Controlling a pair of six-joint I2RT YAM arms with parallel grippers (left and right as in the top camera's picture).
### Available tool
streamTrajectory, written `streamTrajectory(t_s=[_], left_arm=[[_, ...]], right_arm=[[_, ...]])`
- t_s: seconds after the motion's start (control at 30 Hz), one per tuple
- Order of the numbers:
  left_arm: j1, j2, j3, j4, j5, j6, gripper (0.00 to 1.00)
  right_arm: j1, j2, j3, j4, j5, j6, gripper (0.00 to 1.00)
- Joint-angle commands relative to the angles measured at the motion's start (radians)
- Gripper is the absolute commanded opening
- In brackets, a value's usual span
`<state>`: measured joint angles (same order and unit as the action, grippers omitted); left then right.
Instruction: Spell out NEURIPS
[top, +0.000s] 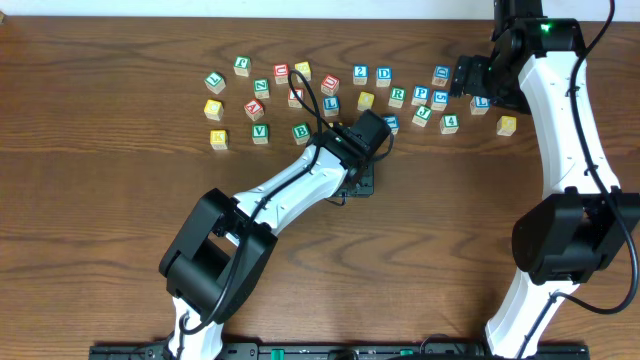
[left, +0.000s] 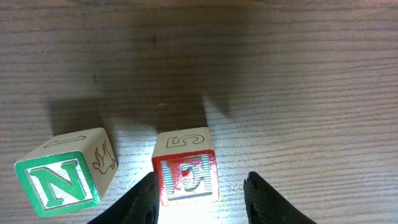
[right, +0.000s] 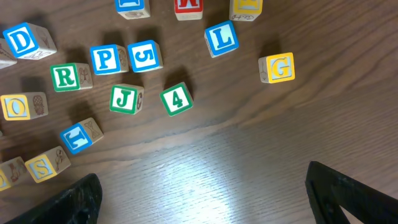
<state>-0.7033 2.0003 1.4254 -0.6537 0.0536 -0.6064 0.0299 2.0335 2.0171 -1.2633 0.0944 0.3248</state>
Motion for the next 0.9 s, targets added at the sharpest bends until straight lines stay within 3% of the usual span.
streamTrajectory(t_s=[0.0, 0.87], left_arm=[[-0.003, -0.017, 0.008, -0.003, -0.011, -0.009, 0.44], [-0.003, 0.023, 0.001, 0.020, -0.065, -0.010, 0.44]], right_arm=[[-0.002, -0.031, 0.021, -0.001, 0.005, 0.000, 0.99], [-0.002, -0.031, 0.021, -0.001, 0.004, 0.000, 0.99]])
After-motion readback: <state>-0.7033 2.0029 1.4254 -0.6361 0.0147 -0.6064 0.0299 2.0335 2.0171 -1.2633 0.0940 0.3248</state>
